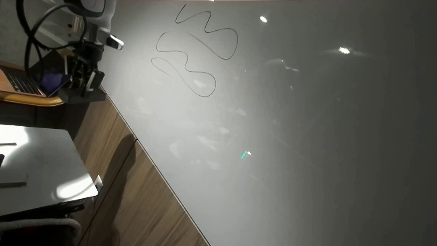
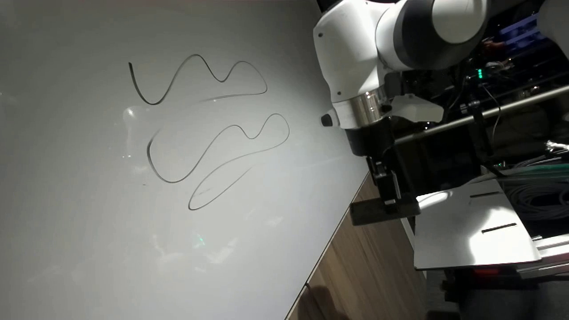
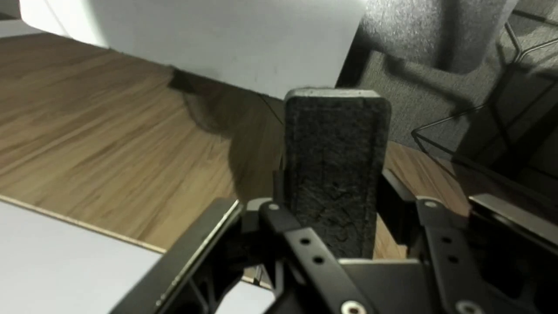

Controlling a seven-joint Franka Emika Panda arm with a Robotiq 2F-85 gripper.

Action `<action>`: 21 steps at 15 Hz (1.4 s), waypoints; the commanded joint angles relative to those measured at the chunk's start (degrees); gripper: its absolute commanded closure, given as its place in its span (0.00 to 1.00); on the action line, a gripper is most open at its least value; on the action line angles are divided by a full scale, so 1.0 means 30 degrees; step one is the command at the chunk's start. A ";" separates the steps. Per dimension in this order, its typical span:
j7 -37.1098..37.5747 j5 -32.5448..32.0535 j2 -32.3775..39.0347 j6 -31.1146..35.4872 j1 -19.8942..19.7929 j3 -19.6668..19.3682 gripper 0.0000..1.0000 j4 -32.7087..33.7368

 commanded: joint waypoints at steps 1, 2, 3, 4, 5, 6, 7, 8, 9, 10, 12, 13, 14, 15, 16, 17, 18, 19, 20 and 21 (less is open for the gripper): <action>0.0024 -0.1172 -0.0532 -0.1516 -0.0129 0.0945 0.73 0.2304; 0.0012 -0.1679 -0.0373 -0.1720 -0.0238 0.1167 0.73 0.3211; -0.0033 -0.2091 -0.0174 -0.1889 -0.0313 0.1288 0.73 0.4060; -0.0066 -0.2596 0.0113 -0.2111 -0.0386 0.1409 0.73 0.5101; -0.0109 -0.2982 0.0410 -0.2273 -0.0428 0.1472 0.73 0.6067; -0.0096 -0.3418 0.0770 -0.2411 -0.0496 0.1542 0.73 0.7135; -0.0056 -0.3810 0.1091 -0.2577 -0.0537 0.1619 0.73 0.8054; -0.0039 -0.4212 0.1439 -0.2804 -0.0569 0.1680 0.73 0.9144; 0.0007 -0.4612 0.1764 -0.2989 -0.0577 0.1726 0.73 1.0083; 0.0090 -0.5104 0.2078 -0.3260 -0.0593 0.1775 0.73 1.1189; 0.0215 -0.5953 0.2622 -0.3741 -0.0470 0.1784 0.73 1.3075; 0.0355 -0.6429 0.2748 -0.3991 -0.0393 0.1791 0.73 1.3958; 0.0452 -0.6876 0.2881 -0.4185 -0.0330 0.1789 0.73 1.4724; 0.0655 -0.7466 0.2838 -0.4521 -0.0264 0.1830 0.73 1.5431; 0.0779 -0.7940 0.2842 -0.4778 -0.0209 0.1845 0.73 1.6050; 0.0981 -0.8425 0.2698 -0.5024 -0.0169 0.1878 0.73 1.6573; 0.1107 -0.8767 0.2638 -0.5259 -0.0143 0.1904 0.73 1.7062; 0.1290 -0.9092 0.2628 -0.5386 -0.0126 0.1934 0.73 1.7468; 0.1542 -0.9433 0.2661 -0.5452 -0.0110 0.1971 0.73 1.7746; 0.1873 -0.9847 0.2843 -0.5466 -0.0125 0.1997 0.73 1.7996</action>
